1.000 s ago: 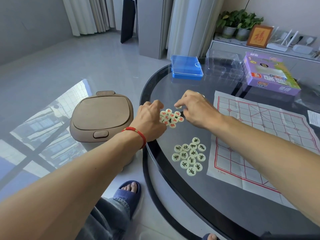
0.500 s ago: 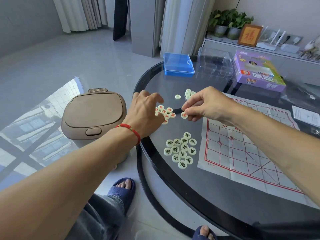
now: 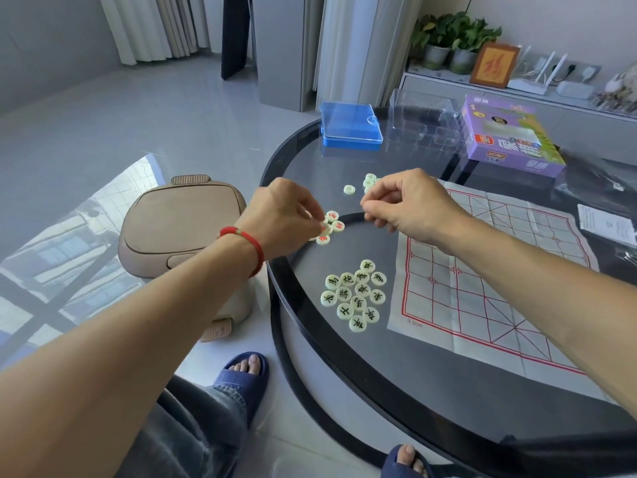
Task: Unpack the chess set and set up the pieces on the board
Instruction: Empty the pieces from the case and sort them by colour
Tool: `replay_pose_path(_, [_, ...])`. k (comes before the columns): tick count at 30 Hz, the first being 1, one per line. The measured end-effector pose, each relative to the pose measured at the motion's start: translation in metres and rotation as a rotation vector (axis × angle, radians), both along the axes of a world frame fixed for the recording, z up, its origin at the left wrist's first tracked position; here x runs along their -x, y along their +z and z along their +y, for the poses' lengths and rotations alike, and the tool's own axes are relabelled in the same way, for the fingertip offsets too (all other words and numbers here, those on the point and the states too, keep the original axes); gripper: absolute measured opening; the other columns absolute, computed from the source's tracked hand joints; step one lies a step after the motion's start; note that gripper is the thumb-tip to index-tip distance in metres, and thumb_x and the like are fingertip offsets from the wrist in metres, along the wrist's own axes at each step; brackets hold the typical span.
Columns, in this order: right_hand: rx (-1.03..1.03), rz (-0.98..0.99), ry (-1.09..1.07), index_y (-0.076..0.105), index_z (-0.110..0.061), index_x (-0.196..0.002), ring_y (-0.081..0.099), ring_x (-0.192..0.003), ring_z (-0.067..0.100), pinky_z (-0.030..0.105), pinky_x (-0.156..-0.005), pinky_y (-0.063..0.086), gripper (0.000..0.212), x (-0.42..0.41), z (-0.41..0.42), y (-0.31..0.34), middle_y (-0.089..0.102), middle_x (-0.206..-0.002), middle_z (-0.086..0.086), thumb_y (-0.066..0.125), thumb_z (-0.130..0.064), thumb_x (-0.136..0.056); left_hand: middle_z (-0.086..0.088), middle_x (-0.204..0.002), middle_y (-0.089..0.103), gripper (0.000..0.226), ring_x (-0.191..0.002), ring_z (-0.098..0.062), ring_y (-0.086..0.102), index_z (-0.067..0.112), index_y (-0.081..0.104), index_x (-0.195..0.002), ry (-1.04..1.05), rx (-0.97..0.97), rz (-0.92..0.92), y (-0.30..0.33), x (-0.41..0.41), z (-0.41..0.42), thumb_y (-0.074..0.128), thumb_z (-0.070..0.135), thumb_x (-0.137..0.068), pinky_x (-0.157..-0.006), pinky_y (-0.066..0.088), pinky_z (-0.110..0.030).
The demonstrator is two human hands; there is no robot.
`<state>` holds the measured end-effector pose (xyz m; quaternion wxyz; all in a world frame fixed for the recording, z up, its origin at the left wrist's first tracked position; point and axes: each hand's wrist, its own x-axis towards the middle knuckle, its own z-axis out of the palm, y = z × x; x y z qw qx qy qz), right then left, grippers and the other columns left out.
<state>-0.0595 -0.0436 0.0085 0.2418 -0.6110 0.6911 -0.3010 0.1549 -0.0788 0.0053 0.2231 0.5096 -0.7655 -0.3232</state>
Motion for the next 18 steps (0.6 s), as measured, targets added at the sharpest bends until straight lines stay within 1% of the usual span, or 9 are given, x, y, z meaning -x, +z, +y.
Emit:
replay_pose_path(2, [0.073, 0.235, -0.026, 0.078, -0.023, -0.097, 0.067, -0.078, 0.005, 0.029, -0.081, 0.056, 0.012, 0.004, -0.002, -0.005, 0.073, -0.082, -0.009, 0.067, -0.021, -0.092, 0.004, -0.079, 0.073, 0.008, -0.073, -0.010, 0.068, 0.021, 0.076, -0.085, 0.001, 0.043, -0.109, 0.000, -0.012, -0.001, 0.073, 0.016, -0.080, -0.062, 0.053, -0.021])
replay_pose_path(4, [0.060, 0.345, 0.012, 0.075, -0.024, -0.114, 0.063, -0.088, 0.011, 0.032, -0.089, 0.053, 0.023, 0.003, -0.004, -0.011, 0.069, -0.091, -0.009, 0.062, -0.022, -0.095, 0.006, -0.078, 0.071, 0.008, -0.070, -0.007, 0.065, 0.021, 0.076, -0.081, -0.012, 0.057, -0.189, -0.005, -0.019, 0.000, 0.073, 0.014, -0.079, -0.058, 0.049, -0.019])
replay_pose_path(7, [-0.019, 0.496, 0.110, 0.054, -0.025, -0.146, 0.057, -0.112, 0.023, 0.043, -0.100, 0.048, 0.047, -0.004, -0.015, -0.023, 0.063, -0.110, 0.001, 0.053, -0.022, -0.099, 0.008, -0.077, 0.067, 0.006, -0.069, -0.006, 0.062, 0.023, 0.073, -0.081, -0.067, 0.041, -0.276, -0.013, -0.021, 0.002, 0.075, 0.017, -0.081, -0.052, 0.040, -0.015])
replay_pose_path(10, [-0.120, 0.552, 0.114, 0.032, -0.025, -0.158, 0.048, -0.132, 0.031, 0.044, -0.104, 0.044, 0.057, -0.012, -0.031, -0.031, 0.048, -0.142, 0.011, 0.047, -0.028, -0.103, 0.008, -0.075, 0.064, 0.008, -0.069, -0.009, 0.061, 0.022, 0.071, -0.082, -0.113, 0.079, -0.307, -0.017, -0.021, 0.003, 0.071, 0.014, -0.082, -0.054, 0.040, -0.016])
replay_pose_path(11, [-0.142, 0.549, 0.104, 0.030, -0.025, -0.159, 0.045, -0.135, 0.033, 0.044, -0.105, 0.042, 0.058, -0.014, -0.035, -0.032, 0.043, -0.148, 0.012, 0.046, -0.030, -0.103, 0.007, -0.076, 0.064, 0.008, -0.072, -0.011, 0.062, 0.022, 0.070, -0.082, -0.114, 0.093, -0.308, -0.018, -0.021, 0.003, 0.070, 0.013, -0.083, -0.057, 0.043, -0.019])
replay_pose_path(13, [-0.149, 0.552, 0.083, 0.038, -0.023, -0.155, 0.046, -0.135, 0.033, 0.044, -0.105, 0.042, 0.054, -0.014, -0.042, -0.033, 0.043, -0.149, 0.012, 0.047, -0.033, -0.103, 0.004, -0.079, 0.065, 0.005, -0.077, -0.015, 0.063, 0.020, 0.068, -0.084, -0.104, 0.117, -0.308, -0.020, -0.020, 0.002, 0.069, 0.015, -0.083, -0.064, 0.050, -0.025])
replay_pose_path(15, [-0.096, 0.548, 0.078, 0.054, -0.021, -0.144, 0.053, -0.124, 0.032, 0.044, -0.100, 0.046, 0.044, -0.010, -0.044, -0.033, 0.052, -0.132, 0.010, 0.053, -0.033, -0.101, 0.004, -0.078, 0.063, 0.005, -0.078, -0.019, 0.062, 0.019, 0.066, -0.085, -0.081, 0.153, -0.287, -0.023, -0.018, 0.001, 0.069, 0.016, -0.083, -0.068, 0.053, -0.031])
replay_pose_path(17, [-0.018, 0.523, 0.082, 0.068, -0.020, -0.123, 0.058, -0.108, 0.026, 0.042, -0.093, 0.050, 0.031, -0.004, -0.041, -0.032, 0.056, -0.114, 0.006, 0.066, -0.034, -0.096, 0.005, -0.075, 0.059, 0.008, -0.078, -0.021, 0.060, 0.019, 0.062, -0.084, -0.060, 0.211, -0.277, -0.026, -0.016, 0.000, 0.069, 0.017, -0.083, -0.070, 0.053, -0.034])
replay_pose_path(18, [0.012, 0.505, 0.084, 0.072, -0.019, -0.112, 0.059, -0.101, 0.023, 0.041, -0.090, 0.050, 0.024, -0.001, -0.038, -0.032, 0.057, -0.109, 0.005, 0.072, -0.034, -0.092, 0.004, -0.076, 0.059, 0.009, -0.078, -0.022, 0.059, 0.020, 0.061, -0.085, -0.053, 0.240, -0.277, -0.027, -0.014, -0.002, 0.069, 0.018, -0.083, -0.069, 0.052, -0.034])
